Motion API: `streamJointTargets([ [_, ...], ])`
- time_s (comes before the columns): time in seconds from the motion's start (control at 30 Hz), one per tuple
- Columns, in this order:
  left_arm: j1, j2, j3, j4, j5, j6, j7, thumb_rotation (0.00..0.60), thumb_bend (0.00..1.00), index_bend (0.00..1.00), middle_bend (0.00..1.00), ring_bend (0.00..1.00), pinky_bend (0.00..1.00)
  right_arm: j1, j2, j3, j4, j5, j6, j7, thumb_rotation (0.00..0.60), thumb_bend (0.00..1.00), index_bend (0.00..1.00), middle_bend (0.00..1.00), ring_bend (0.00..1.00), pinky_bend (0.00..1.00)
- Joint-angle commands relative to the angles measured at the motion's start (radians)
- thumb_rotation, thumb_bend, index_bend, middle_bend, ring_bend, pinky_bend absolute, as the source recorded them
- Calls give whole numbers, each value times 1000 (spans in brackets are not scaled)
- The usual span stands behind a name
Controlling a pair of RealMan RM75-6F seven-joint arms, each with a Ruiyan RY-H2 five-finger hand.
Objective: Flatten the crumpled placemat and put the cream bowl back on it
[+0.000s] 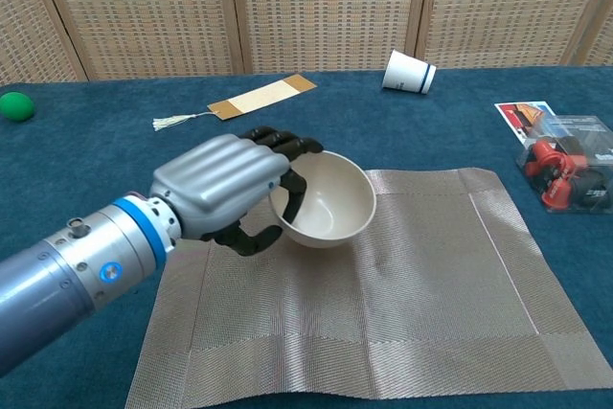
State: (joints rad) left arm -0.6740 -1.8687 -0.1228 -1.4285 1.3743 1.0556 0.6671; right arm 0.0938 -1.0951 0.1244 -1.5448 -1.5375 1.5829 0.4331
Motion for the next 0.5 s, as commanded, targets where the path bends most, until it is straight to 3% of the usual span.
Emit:
streamJointTargets([
  [0.03,-25,-61,-9,44,-31,-28,23,600,610,717,0,0,0,1,1,2,3,4,-5,5,600,258,136,0,0,0],
  [0.13,-32,-83,-9,66,-50,-40,31,600,588,692,0,0,0,2,1,2,4,4,-6,7,600,258,136,0,0,0],
  [0.23,-34,-91,-8,71,-73,-49,47,600,487,630,0,0,0,2,-1,2,5,3,-6,4,600,258,136,0,0,0],
  [0.37,-31,-82,-5,64,-87,-45,59,600,288,368,0,0,0,2,-2,1,6,2,-7,-1,600,258,136,0,0,0],
  [0.5,-12,-37,-4,26,-78,-7,40,600,212,118,0,0,0,4,-7,-1,6,-3,-7,-11,600,258,136,0,0,0],
])
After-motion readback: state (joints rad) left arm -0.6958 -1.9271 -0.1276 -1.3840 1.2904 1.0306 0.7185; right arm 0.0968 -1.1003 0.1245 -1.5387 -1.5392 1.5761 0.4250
